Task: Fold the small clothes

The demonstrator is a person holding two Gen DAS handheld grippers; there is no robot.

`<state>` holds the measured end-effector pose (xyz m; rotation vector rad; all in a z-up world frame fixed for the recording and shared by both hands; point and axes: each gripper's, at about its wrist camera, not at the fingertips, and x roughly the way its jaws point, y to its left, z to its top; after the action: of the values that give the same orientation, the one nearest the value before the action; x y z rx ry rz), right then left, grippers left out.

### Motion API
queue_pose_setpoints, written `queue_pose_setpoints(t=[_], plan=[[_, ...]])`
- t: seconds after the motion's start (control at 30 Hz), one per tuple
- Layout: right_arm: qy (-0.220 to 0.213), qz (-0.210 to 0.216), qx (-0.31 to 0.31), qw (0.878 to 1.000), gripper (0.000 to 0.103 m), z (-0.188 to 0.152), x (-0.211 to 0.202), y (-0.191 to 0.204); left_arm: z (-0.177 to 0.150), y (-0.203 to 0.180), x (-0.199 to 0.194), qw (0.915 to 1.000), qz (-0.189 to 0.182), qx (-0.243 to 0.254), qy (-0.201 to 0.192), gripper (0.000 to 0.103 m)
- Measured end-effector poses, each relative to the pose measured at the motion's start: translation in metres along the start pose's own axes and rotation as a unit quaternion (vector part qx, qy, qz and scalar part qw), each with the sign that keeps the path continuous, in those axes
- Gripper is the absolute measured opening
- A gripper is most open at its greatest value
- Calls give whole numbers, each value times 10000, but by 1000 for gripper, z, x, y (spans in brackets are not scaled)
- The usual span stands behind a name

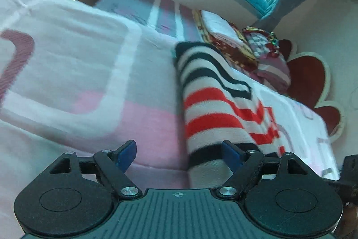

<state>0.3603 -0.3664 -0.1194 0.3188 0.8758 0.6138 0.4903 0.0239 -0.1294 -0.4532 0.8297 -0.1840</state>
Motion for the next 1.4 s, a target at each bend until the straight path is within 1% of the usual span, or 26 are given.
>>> queue_pose_setpoints(t=[0.07,0.13,0.17,0.2,0.23,0.3,0.33,0.37,0.4,0.43,0.53,0.6,0.67,0.7,0.8,0.87,0.9,0.93,1.0,1.07,1.1,1.13,1.17,1.23,1.3,1.4], plan=[[-11,211,330,9992,54,2,-2,-6,2,10,0,9999,102,-72,-24,82],[-147,367,560,9976,70,5,0,-2,7,15,7,9998,149,-117,39,82],[-219,362,600,9973,71,9,4,0,9,14,12,9998,176,-93,69,82],[-232,307,579,9976,71,15,11,2,9,13,14,9998,169,-70,97,82],[-215,135,427,9988,60,18,16,8,10,13,17,9998,179,-57,109,82],[-182,-423,-185,9988,39,19,23,26,12,8,20,9997,210,-31,72,82],[-228,-541,-501,9970,30,18,22,35,12,6,22,9997,258,10,30,81],[-348,-607,-758,9947,24,16,16,41,12,2,20,9996,269,66,-34,81],[-520,-695,-1102,9901,22,14,10,51,12,-4,20,9996,234,122,-83,81],[-675,-736,-1305,9864,21,12,3,57,12,-7,21,9996,220,170,-80,81],[-1120,-794,-1600,9775,19,11,-23,64,15,-26,24,9990,107,425,-80,82],[-1320,-881,-1758,9715,19,11,-36,62,15,-40,25,9978,58,649,-98,82],[-1403,-902,-1647,9721,19,6,-46,50,13,-56,33,9953,155,956,-24,82],[-1370,-948,-1552,9737,19,3,-43,40,11,-62,38,9945,180,1032,39,82],[-1066,-1142,-995,9827,19,-2,-20,6,8,-71,44,9940,202,1071,84,82],[-1152,-1000,-665,9861,19,-9,-19,-6,6,-72,44,9947,176,1007,86,82],[-1172,-974,-556,9868,19,-9,-22,-7,6,-71,43,9947,164,1008,81,82],[-1163,-961,-500,9873,20,-9,-24,-6,6,-69,42,9951,144,978,85,84],[-1069,-897,-382,9895,25,-7,-27,-6,6,-68,45,9958,115,899,112,85],[-1059,-826,-222,9907,30,-6,-33,-4,7,-65,35,9965,93,835,34,85],[-1115,-824,-128,9903,35,-7,-42,-8,6,-63,26,9964,17,841,-61,85],[-1151,-802,-17,9901,36,-8,-51,-10,3,-61,16,9966,-30,813,-146,85],[-1180,-735,90,9903,36,-10,-59,-12,1,-59,12,9970,-47,764,-141,85],[-1178,-552,347,9909,40,-15,-70,-17,-6,-59,6,9968,-98,789,-109,85],[-1064,-431,515,9921,43,-19,-70,-17,-13,-60,1,9963,-106,853,-87,85],[-761,-313,680,9943,44,-28,-69,-12,-20,-58,-3,9964,-310,792,-52,85]])
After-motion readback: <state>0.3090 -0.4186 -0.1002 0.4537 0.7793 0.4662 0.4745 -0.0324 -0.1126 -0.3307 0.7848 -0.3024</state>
